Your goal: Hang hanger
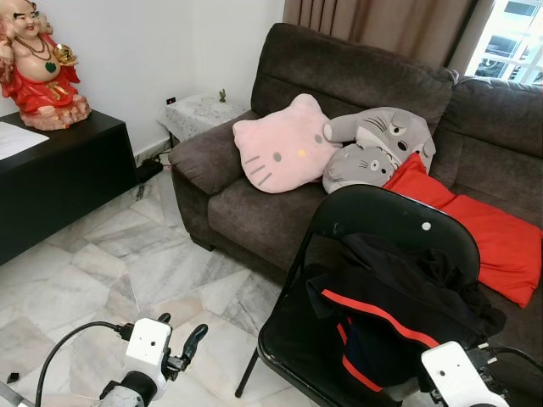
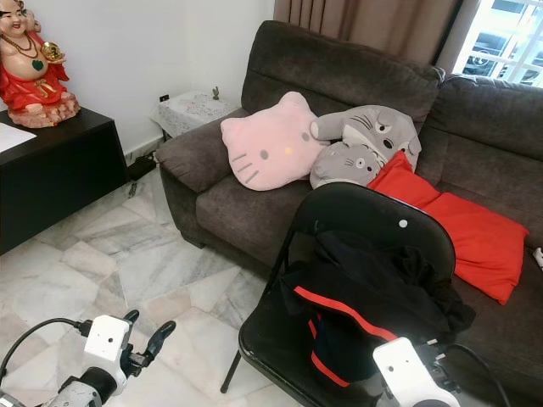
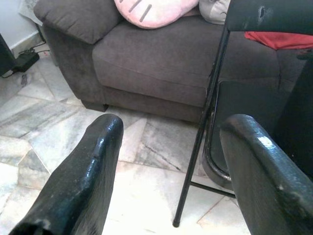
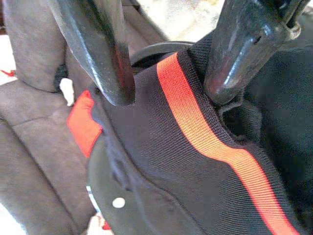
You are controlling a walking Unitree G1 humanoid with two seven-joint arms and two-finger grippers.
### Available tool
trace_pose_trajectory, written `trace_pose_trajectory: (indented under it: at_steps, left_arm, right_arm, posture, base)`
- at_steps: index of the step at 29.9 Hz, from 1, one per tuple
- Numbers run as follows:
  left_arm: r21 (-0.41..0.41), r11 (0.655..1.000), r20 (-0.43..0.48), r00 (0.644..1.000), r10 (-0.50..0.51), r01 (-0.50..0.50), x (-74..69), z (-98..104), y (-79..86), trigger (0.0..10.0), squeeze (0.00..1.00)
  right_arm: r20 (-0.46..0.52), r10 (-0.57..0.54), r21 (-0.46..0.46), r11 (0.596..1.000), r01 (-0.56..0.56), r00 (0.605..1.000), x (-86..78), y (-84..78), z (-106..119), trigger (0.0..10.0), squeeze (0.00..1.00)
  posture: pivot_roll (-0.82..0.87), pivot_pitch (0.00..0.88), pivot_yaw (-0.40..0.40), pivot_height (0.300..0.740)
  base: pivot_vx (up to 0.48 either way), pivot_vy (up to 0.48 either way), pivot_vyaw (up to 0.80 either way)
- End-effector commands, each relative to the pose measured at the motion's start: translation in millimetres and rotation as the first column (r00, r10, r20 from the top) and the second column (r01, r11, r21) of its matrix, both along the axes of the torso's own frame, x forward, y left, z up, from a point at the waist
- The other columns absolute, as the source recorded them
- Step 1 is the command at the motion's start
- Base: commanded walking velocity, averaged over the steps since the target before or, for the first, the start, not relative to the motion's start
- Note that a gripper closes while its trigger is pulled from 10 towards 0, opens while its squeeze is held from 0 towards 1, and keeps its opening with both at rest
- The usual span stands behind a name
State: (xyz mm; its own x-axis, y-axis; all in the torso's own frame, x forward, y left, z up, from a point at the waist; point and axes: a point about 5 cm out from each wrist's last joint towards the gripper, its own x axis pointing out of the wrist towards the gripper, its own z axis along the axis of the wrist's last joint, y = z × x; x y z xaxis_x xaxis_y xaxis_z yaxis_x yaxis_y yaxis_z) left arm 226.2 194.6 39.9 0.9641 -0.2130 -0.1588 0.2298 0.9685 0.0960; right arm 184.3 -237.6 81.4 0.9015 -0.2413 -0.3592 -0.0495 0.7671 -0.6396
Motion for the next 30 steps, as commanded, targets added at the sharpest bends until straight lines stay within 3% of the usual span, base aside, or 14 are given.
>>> trace_pose_trajectory:
  at_steps: [1, 5, 17, 30]
  left_arm:
    - [0.007, 1.000, -0.015, 1.000, -0.004, 0.004, -0.7, -3.5, -0.7, 10.0, 0.00]
    - [0.008, 1.000, -0.017, 1.000, -0.005, 0.005, -0.5, -4.1, -1.1, 10.0, 0.00]
    - [0.008, 1.000, -0.016, 1.000, -0.008, 0.008, 0.0, -4.4, -2.1, 10.0, 0.00]
    - [0.006, 1.000, -0.023, 1.000, -0.015, 0.016, -0.4, -5.5, -4.0, 10.0, 0.00]
  right_arm:
    - [0.022, -0.029, -0.016, 0.999, 0.029, 0.999, 1.1, -5.8, 2.9, 10.0, 0.00]
    - [0.085, -0.105, -0.006, 0.994, 0.106, 0.991, 0.6, -12.0, 8.5, 10.0, 0.00]
    - [0.198, -0.122, -0.020, 0.991, 0.129, 0.973, 6.6, -14.9, 22.3, 10.0, 0.00]
    - [0.106, -0.160, 0.041, 0.987, 0.156, 0.982, 7.5, -13.2, -3.2, 10.0, 0.00]
  posture:
    - [-0.06, 0.027, -0.083, 0.740]
    - [-0.06, 0.028, -0.082, 0.740]
    - [-0.06, 0.027, -0.082, 0.740]
    - [-0.06, 0.028, -0.081, 0.740]
  base:
    - [0.000, 0.000, 0.00]
    - [0.000, 0.000, 0.00]
    - [0.000, 0.000, 0.00]
    - [0.000, 0.000, 0.00]
